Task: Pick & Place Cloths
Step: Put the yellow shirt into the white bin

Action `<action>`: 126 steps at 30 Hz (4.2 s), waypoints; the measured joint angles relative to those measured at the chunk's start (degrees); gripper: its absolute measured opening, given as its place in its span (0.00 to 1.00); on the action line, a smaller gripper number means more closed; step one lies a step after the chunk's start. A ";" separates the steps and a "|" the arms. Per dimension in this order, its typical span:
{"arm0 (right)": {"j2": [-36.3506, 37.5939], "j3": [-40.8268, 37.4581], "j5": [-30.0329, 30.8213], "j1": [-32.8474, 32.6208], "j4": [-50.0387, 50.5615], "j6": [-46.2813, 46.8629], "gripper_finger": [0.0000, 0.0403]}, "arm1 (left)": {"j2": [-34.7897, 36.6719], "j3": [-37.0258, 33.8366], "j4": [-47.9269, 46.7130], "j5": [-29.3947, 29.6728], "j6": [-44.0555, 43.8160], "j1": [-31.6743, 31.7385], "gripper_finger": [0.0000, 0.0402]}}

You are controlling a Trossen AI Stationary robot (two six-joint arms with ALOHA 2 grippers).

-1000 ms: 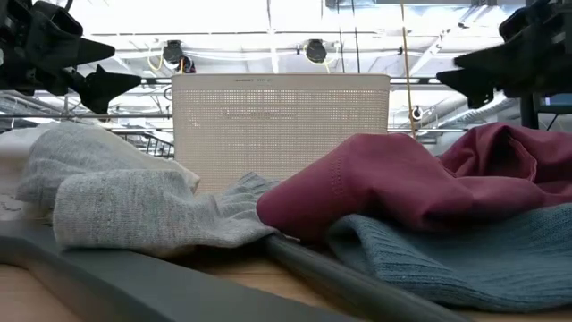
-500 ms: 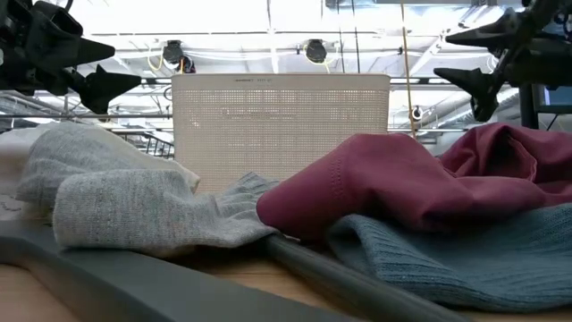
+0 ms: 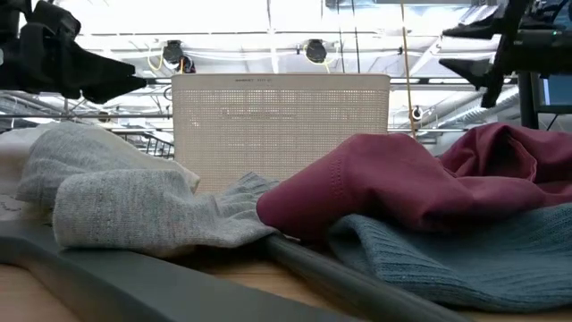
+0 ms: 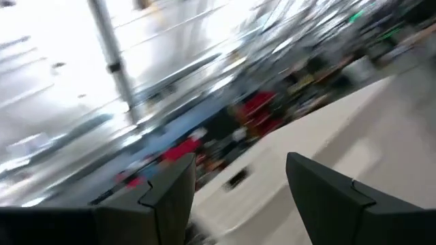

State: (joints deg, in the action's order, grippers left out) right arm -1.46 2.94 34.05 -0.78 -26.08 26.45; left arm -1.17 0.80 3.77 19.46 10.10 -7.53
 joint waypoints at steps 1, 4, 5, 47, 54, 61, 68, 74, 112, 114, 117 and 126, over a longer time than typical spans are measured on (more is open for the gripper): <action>-0.02 0.00 1.27 0.02 -0.25 -0.21 0.56 | 0.00 0.00 0.02 0.18 0.40 0.00 0.81; -0.02 0.00 2.00 0.00 -1.92 -0.29 0.56 | 0.00 0.00 0.02 0.17 -0.82 0.00 0.81; -0.02 0.00 1.98 0.00 -2.22 -0.98 0.56 | 0.00 0.00 0.03 0.17 -1.55 0.00 0.81; -14.74 27.98 -41.19 -0.06 47.61 4.56 0.18 | 0.00 -0.09 17.09 1.16 -9.30 0.04 0.81; -25.77 33.85 -54.60 -0.06 60.53 -2.95 0.02 | 0.02 -0.09 17.09 1.28 -12.34 -0.04 0.81; -35.64 33.99 -61.16 -1.11 63.14 -12.34 0.01 | 0.02 -0.07 17.10 1.60 -13.67 0.00 0.81; -41.14 34.03 -61.15 -5.81 63.35 -21.56 0.04 | 0.02 -0.07 17.11 1.62 -13.91 0.00 0.81; -42.70 34.07 -60.82 -8.61 64.56 -21.55 0.18 | 0.01 -0.07 17.09 1.63 -13.63 0.00 0.81; -62.58 34.27 -38.43 -16.21 77.93 -12.78 0.63 | 0.00 -0.07 16.83 1.67 -13.30 0.00 0.81; -63.51 34.27 -38.54 -16.21 77.82 -12.83 0.63 | 0.01 -0.07 16.21 1.66 -13.32 0.00 0.81; -64.92 34.27 -38.54 -16.19 77.60 -12.79 0.63 | 0.02 -0.07 14.71 1.67 -13.34 0.00 0.81; -70.70 31.73 -38.69 -16.00 72.24 -10.67 0.63 | 0.00 -0.07 12.65 1.67 -13.61 0.00 0.81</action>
State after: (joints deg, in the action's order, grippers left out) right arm -72.15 34.67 -4.64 -16.78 46.16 15.79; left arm -1.17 0.73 16.43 21.12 -3.51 -7.53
